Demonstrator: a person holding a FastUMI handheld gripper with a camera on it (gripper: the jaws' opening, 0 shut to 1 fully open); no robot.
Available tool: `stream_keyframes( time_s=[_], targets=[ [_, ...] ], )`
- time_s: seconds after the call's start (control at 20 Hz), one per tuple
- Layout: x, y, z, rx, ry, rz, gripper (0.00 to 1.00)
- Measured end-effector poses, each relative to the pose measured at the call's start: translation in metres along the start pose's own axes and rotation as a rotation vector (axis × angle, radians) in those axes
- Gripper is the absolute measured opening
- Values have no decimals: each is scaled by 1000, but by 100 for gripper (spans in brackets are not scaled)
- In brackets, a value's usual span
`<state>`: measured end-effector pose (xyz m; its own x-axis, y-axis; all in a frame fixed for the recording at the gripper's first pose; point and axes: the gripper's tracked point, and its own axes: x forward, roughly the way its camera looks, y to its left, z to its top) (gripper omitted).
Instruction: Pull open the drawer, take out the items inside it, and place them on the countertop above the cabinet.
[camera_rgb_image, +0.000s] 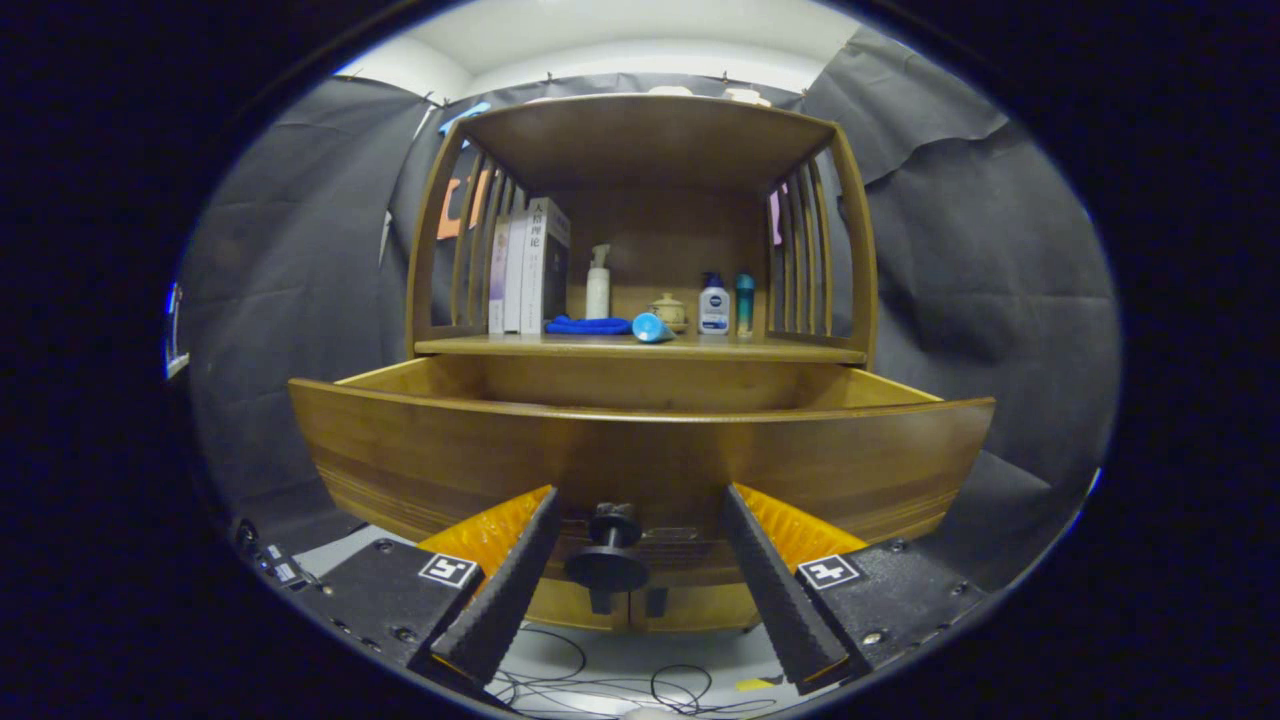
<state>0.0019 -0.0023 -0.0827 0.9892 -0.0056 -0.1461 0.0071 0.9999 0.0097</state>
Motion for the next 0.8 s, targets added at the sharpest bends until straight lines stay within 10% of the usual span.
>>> stream_keyframes(
  time_s=[0.8],
  targets=[
    [0, 12, 1, 3, -34, -36, 100]
  ],
)
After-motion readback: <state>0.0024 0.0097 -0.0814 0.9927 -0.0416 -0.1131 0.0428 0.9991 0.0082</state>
